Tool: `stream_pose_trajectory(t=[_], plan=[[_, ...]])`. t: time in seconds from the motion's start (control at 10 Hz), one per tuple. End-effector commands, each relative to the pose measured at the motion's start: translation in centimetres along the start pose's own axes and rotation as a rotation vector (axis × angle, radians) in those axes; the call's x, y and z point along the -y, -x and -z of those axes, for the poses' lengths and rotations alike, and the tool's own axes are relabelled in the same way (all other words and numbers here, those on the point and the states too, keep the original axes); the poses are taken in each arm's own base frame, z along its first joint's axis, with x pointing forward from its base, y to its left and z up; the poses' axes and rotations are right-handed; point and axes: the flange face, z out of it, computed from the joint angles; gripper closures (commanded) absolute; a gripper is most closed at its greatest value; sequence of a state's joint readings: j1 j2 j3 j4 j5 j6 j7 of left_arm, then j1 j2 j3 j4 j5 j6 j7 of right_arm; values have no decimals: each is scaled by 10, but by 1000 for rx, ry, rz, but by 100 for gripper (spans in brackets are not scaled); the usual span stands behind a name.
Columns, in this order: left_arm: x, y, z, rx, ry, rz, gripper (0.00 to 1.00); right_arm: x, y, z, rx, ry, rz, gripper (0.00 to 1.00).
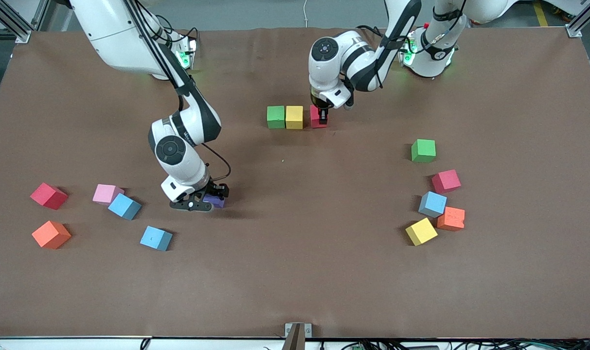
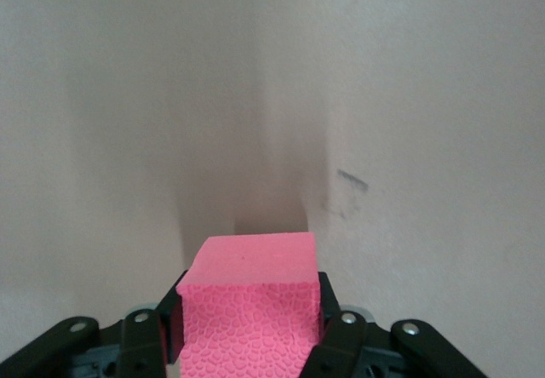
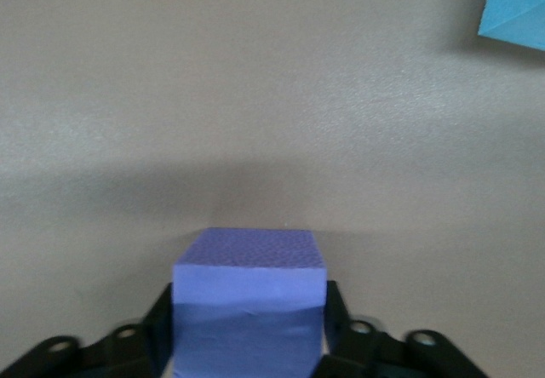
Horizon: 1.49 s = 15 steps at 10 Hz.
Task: Arrange 11 blocks into digit 3
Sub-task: 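Grasp the purple cube with the right gripper and carry it toward green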
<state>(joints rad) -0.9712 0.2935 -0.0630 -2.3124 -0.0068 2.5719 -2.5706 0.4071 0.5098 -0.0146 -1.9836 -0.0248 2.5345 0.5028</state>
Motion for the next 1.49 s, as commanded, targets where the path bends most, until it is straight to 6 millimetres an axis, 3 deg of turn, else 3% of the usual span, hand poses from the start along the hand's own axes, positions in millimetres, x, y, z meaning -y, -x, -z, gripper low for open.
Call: stream_pose_trajectory(t=[0.0,0.3,0.7,1.0,1.39], plan=[[-4,11,-7,9,-2,-14,69,2,-3,0,-6,7,15,88],[-8,16,-17,6,-3,-18,69,24,10,15,41,33,37,89],[-3,22,-16,20,6,-35,69,58,26,61,91,65,-47,94],[-2,24,-19,25,7,-40,69,76,39,61,94,60,-20,96],[-8,32,-21,32,10,-34,69,76,38,61,91,57,-20,95]])
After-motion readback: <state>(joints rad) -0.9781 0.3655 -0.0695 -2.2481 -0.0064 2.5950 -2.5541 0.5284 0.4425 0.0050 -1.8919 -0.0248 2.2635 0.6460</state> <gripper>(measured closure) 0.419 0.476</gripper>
